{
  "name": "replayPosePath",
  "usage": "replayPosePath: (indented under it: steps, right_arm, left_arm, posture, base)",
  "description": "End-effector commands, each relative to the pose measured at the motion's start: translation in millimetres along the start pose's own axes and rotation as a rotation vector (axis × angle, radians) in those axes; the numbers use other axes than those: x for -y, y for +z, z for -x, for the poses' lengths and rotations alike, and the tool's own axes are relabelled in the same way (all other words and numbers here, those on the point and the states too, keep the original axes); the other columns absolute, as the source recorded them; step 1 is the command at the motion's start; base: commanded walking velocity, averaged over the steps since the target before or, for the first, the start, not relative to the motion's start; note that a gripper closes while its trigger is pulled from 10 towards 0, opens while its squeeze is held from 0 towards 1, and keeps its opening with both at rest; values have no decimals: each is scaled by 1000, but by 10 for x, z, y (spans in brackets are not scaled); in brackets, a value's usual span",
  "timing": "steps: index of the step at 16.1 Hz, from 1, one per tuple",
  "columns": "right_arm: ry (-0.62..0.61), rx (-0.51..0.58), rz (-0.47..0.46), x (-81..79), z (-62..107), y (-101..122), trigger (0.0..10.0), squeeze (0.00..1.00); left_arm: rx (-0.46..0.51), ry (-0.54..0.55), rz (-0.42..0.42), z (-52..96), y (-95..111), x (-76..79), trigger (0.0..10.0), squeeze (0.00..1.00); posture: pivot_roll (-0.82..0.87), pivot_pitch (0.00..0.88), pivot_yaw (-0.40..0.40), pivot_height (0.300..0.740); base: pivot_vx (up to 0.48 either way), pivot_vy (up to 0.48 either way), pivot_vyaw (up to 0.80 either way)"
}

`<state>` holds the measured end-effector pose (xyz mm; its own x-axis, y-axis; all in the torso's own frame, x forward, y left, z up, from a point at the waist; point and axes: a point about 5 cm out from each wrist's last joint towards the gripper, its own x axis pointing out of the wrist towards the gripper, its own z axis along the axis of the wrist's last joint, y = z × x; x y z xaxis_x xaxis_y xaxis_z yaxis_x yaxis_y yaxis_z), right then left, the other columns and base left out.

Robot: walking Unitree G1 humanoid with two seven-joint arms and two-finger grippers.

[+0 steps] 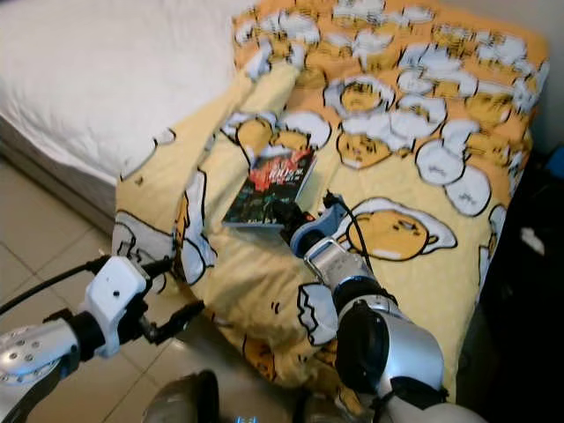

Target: Clean up the room

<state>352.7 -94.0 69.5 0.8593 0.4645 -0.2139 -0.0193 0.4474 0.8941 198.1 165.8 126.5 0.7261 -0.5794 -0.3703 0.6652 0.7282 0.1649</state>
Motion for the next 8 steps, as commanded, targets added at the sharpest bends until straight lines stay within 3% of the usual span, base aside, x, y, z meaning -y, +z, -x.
replayPosePath:
  steps: [1, 2, 4, 5, 7, 8]
  right_arm:
    - [40, 60, 27, -77, -14, 125, 0, 0]
    - [68, 120, 90, -105, 2, 203, 0, 0]
    - [92, 156, 112, -112, 34, 226, 0, 0]
    - [120, 188, 171, -128, 89, 229, 0, 0]
    - [103, 228, 394, -168, 276, 199, 0, 0]
    - [50, 329, 576, -263, 608, 192, 0, 0]
  left_arm:
    - [8, 9, 10, -8, -17, 6, 10000, 671]
    - [53, 86, 78, -38, -40, -49, 10000, 671]
    - [78, 152, 113, -46, -47, -89, 10000, 667]
    - [89, 233, 136, -54, -70, -143, 10000, 671]
    - [91, 358, 167, -64, -89, -242, 10000, 682]
    - [103, 433, 170, -119, -50, -305, 10000, 663]
  posture:
    - [128, 0, -50, 740]
    - [84, 0, -46, 740]
    - [54, 0, -31, 740]
    - [24, 0, -8, 740]
    - [-52, 0, 52, 740]
    - [-100, 0, 88, 740]
  base:
    - [0, 0, 0]
    - [0, 0, 0]
    - [0, 0, 0]
    - [0, 0, 0]
    - [0, 0, 0]
    - [0, 0, 0]
